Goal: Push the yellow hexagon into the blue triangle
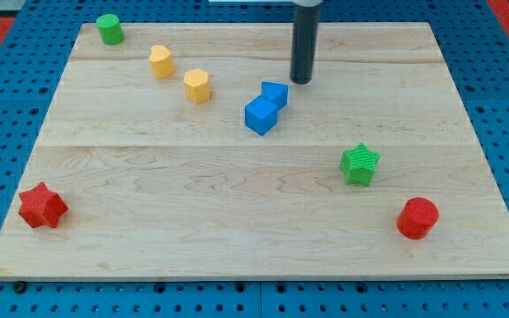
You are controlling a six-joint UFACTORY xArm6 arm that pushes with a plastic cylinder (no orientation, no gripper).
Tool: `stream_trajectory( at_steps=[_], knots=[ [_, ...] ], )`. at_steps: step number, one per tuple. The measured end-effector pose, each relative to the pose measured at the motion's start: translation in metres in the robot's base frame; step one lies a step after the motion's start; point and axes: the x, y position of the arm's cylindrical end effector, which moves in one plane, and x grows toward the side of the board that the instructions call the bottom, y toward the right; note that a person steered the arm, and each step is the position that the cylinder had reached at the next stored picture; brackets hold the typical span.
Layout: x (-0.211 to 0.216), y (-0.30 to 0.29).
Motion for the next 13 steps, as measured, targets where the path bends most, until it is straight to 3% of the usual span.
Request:
stream_trajectory(
  at_steps=[1,2,4,6,8,10,13],
  knots=[
    [-0.055,-0.039],
    [-0.068,-0.093],
    [-0.021,-0.184],
    [0.004,-0.162],
    [0.033,-0.177],
    [0.048,-0.117],
    [0.032,-0.097]
  ],
)
